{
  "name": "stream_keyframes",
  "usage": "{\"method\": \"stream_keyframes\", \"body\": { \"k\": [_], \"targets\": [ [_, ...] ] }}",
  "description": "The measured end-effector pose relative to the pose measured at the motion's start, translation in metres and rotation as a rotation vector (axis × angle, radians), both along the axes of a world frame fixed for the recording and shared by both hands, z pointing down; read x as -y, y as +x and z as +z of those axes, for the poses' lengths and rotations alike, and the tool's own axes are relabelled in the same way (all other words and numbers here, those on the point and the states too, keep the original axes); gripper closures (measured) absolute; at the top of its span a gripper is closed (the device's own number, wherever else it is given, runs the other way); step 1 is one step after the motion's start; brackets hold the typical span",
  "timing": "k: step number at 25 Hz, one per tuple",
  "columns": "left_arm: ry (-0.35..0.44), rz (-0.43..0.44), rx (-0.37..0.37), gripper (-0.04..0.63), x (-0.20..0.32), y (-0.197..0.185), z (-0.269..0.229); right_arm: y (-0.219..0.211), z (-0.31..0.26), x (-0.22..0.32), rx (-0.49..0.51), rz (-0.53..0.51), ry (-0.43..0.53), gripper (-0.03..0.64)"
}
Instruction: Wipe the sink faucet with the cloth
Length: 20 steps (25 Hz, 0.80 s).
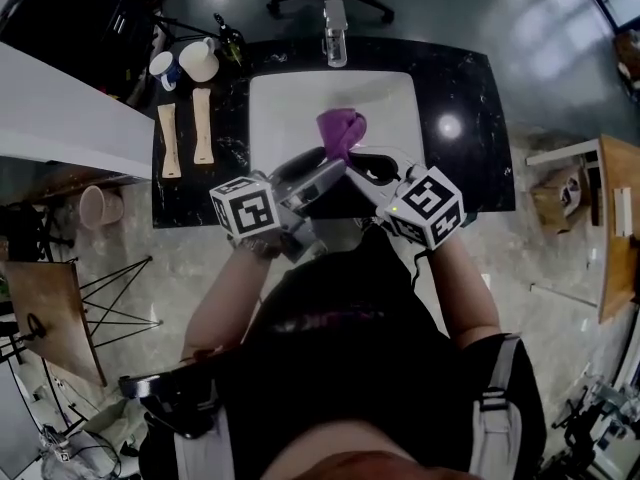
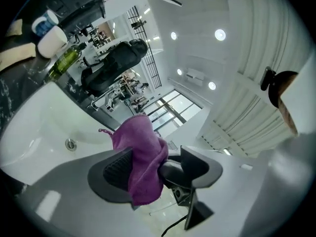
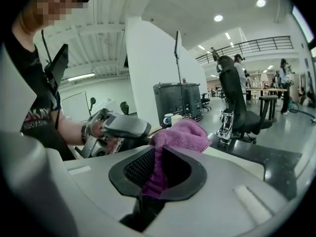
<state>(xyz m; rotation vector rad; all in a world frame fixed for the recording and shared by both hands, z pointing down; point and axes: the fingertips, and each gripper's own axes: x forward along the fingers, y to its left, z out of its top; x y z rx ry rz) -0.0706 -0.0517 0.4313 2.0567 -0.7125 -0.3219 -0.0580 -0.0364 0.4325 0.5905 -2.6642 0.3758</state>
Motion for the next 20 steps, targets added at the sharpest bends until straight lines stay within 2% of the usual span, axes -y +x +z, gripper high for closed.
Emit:
{"method": "stream_keyframes", "body": {
  "k": [4, 7, 11, 16, 20],
  "targets": [
    [-0.006, 0.007, 0.009, 0.324, -0.003, 0.003, 0.004, -0.013, 0.006, -0.018, -0.072, -0.05, 0.068, 0.555],
    [-0.015, -0.025, 0.022, 0.422, -0.006, -0.001, 0.009, -0.017, 0.009, -0.025, -0.069, -0.061, 0.053, 0.552],
    [-0.022, -0.056, 0.016, 0.479, -0.009, -0.005, 0.013, -0.017, 0.012, -0.031, -0.037, -0.053, 0.016, 0.538],
    [-0.037, -0.126, 0.001, 0.518, -0.009, -0.024, 0.017, -0.011, 0.004, -0.034, 0.067, 0.009, 0.001, 0.532],
    [-0.029, -0.157, -0.013, 0.523, -0.011, -0.038, 0.019, 0.013, 0.001, -0.038, 0.246, 0.114, -0.126, 0.579]
  ]
}}
